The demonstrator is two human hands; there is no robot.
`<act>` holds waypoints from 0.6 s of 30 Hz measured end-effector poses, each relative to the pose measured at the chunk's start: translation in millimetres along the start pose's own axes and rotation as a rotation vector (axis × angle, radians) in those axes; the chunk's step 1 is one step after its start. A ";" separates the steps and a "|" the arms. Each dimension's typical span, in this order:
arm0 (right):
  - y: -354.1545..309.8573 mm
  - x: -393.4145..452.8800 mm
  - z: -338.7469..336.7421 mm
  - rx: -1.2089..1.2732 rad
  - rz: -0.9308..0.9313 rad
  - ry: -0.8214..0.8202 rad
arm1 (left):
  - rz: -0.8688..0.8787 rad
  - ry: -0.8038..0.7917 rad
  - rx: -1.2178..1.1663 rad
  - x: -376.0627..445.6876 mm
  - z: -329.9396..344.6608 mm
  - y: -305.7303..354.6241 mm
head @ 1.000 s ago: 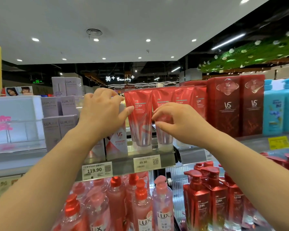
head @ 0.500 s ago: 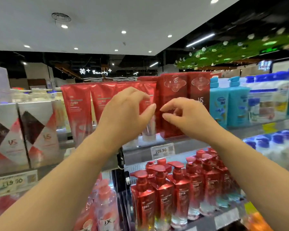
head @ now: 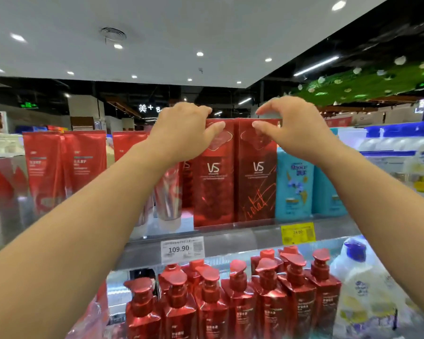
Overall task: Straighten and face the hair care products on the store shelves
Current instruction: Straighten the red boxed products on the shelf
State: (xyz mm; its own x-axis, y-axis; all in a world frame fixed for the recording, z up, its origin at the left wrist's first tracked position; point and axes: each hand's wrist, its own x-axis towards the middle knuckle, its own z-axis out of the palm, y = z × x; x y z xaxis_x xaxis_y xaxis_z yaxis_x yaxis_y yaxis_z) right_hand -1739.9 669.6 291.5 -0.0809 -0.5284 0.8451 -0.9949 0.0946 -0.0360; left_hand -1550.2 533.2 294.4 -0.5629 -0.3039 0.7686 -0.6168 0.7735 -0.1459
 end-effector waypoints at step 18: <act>34.5 47.2 13.6 0.222 -0.192 -0.362 | -0.135 0.063 -0.116 17.5 11.8 10.8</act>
State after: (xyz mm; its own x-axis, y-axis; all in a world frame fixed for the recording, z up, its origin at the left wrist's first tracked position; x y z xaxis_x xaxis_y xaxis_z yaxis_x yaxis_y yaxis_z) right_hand -1778.9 636.4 322.8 0.1297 -0.7830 0.6084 -0.9797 -0.1957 -0.0431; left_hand -1573.2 529.6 298.9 -0.4415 -0.3764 0.8145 -0.6144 0.7884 0.0313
